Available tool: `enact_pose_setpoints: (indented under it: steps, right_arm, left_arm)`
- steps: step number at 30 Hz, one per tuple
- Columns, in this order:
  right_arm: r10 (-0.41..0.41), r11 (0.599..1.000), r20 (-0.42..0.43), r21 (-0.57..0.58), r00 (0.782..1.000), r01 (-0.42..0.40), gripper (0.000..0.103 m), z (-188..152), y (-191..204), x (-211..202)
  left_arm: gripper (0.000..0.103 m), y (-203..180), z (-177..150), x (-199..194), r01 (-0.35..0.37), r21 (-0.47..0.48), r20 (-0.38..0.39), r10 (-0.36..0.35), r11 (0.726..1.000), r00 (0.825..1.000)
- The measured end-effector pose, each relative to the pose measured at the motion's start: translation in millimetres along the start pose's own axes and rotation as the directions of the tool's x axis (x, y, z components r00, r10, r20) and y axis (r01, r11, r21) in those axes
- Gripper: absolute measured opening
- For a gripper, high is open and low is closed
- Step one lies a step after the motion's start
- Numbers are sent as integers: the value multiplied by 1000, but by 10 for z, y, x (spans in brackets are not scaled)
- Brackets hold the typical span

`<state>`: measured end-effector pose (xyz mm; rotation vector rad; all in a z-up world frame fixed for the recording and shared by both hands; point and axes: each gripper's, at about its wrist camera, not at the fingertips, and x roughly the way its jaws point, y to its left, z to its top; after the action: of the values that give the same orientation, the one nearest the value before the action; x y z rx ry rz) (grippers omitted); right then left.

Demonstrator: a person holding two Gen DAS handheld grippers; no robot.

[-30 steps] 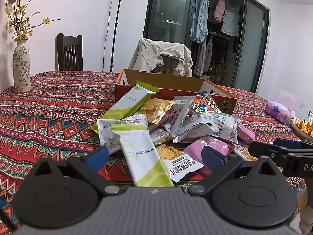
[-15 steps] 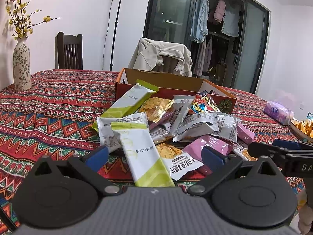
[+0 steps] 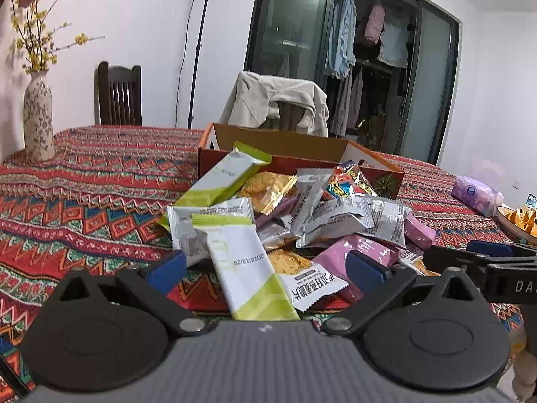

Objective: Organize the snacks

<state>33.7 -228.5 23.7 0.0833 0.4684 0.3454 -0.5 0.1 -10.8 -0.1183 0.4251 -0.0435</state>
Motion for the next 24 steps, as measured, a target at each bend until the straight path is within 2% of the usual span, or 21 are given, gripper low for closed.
enact_pose_setpoints:
  steps: [12, 24]
  right_arm:
    - [-2, 1000, -2, -1, 1000, 2, 103, -11, -4, 2]
    - [-3, 1000, -1, -2, 1000, 3, 103, -17, -4, 6]
  left_arm:
    - [103, -50, -65, -88, -2, 56, 79, -2, 998, 997]
    - [103, -45, -80, -81, 0, 55, 82, -5, 998, 997]
